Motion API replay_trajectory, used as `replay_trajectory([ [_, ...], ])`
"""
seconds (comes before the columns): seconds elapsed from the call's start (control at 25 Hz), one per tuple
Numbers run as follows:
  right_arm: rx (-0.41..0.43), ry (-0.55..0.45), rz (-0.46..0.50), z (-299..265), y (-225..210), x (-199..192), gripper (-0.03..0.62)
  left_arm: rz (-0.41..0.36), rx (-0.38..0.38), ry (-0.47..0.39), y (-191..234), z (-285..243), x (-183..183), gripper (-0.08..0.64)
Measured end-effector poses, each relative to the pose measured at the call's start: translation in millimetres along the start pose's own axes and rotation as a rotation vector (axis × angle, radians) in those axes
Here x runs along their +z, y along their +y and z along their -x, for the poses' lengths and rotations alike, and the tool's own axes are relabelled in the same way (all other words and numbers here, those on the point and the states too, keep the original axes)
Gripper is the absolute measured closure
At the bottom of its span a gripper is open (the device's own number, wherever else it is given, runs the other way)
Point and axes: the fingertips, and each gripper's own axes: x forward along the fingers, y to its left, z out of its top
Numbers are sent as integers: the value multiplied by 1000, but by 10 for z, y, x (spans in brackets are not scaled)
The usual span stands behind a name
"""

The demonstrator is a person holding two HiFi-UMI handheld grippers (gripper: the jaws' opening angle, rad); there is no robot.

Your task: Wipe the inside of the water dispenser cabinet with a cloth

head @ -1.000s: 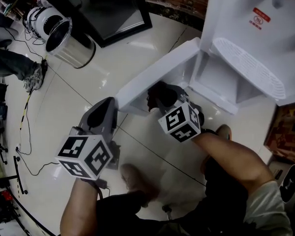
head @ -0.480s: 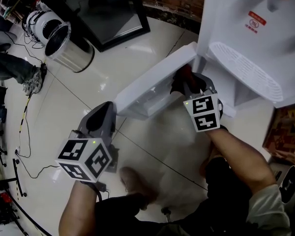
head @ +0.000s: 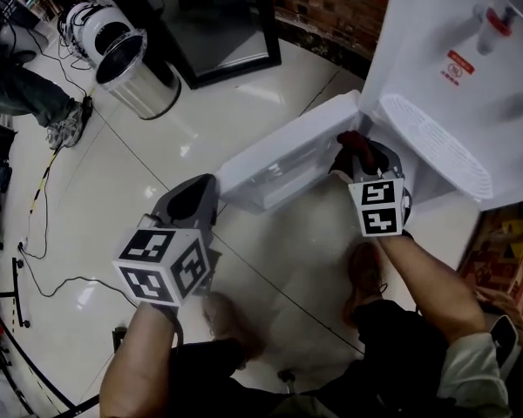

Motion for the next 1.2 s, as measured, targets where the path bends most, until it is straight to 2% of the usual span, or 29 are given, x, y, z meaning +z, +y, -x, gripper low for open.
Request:
replay_trajectory([
  [0.2,12,25,1,-62,-112,-95,506,13,21,-6,-13,15,-15,560],
  [0.32,82,14,12,10,49,-122,506,12,36,-13,1,3,-5,560],
  [0.44,264,-34,54,176,570,-109,506,11,51,-18,32,-3,10,560],
  [0.64,633,-125,269,608,1774,-27,505,23,66,-31,68,2,22,560],
  [0.76,775,-136,361,785,2302,-75,505,26,58,-35,49,-4,19,560],
  [0.88,823,-100,393,746,2625,-172,505,29,46,-38,23,1,22,560],
  [1.04,820,-80,395,591,2845,-200,505,29,27,-31,-23,30,-7,560],
  [1.2,804,-80,382,483,2857,-185,505,29,16,-33,-28,27,-7,560],
])
